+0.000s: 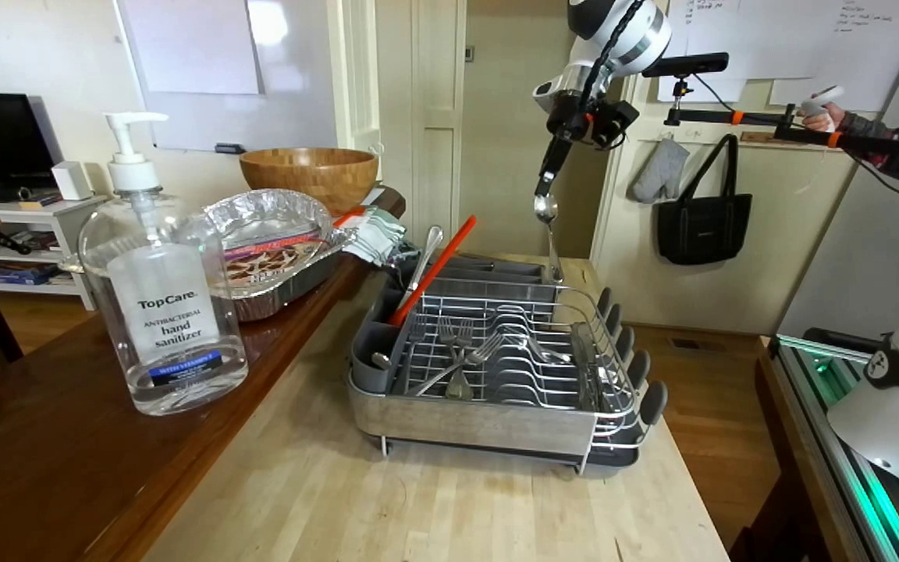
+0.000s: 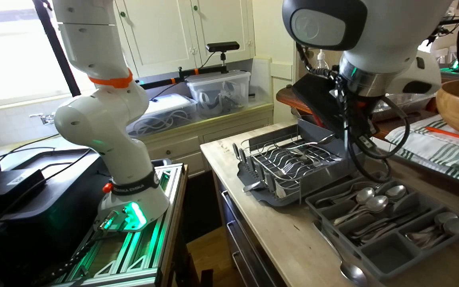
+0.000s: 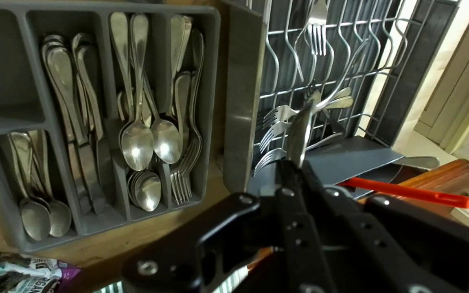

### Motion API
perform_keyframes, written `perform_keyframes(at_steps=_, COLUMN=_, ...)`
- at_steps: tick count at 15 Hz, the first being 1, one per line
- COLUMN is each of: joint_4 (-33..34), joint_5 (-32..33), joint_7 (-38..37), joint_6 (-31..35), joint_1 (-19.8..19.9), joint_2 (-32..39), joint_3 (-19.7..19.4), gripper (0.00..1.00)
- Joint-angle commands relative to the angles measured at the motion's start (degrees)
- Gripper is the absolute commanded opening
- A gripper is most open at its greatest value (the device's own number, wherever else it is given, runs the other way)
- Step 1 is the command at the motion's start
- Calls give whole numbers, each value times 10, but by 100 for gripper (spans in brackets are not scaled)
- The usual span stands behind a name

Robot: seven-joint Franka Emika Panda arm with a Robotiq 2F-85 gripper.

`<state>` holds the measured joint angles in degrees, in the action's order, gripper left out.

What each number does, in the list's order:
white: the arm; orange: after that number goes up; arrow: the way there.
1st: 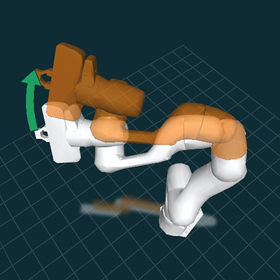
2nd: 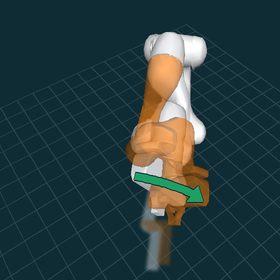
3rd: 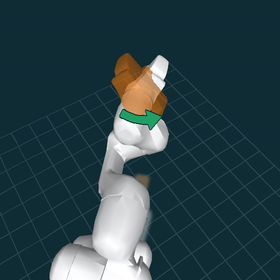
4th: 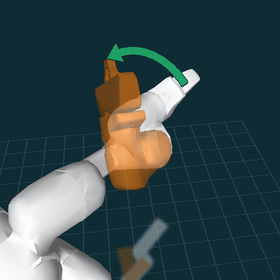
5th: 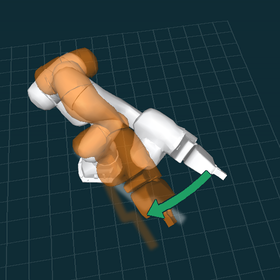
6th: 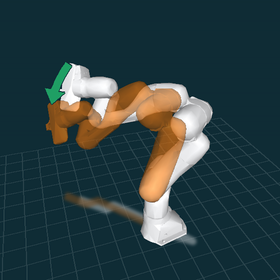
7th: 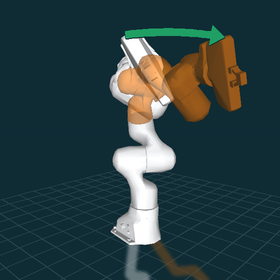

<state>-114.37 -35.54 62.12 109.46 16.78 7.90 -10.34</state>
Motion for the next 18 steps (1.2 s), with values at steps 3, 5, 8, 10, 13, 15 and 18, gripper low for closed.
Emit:
perform_keyframes(at_steps=3, joint_4=58, joint_5=-15, joint_7=26, joint_6=-56, joint_1=16, joint_2=30, joint_3=-12, gripper=1)
perform_keyframes(at_steps=5, joint_4=73, joint_5=12, joint_7=29, joint_6=-76, joint_1=19, joint_2=38, joint_3=-15, gripper=1)
perform_keyframes(at_steps=8, joint_4=86, joint_5=51, joint_7=43, joint_6=-107, joint_1=21, joint_2=50, joint_3=-17, gripper=1)
perform_keyframes(at_steps=10, joint_4=68, joint_5=38, joint_7=36, joint_6=-85, joint_1=20, joint_2=37, joint_3=-15, gripper=1)
perform_keyframes(at_steps=13, joint_4=68, joint_5=39, joint_7=37, joint_6=-86, joint_1=21, joint_2=39, joint_3=-14, gripper=6)
perform_keyframes(at_steps=15, joint_4=78, joint_5=44, joint_7=50, joint_6=-95, joint_1=21, joint_2=43, joint_3=-12, gripper=1)
perform_keyframes(at_steps=18, joint_4=133, joint_5=102, joint_7=99, joint_6=-134, joint_1=18, joint_2=53, joint_3=-8, gripper=1)
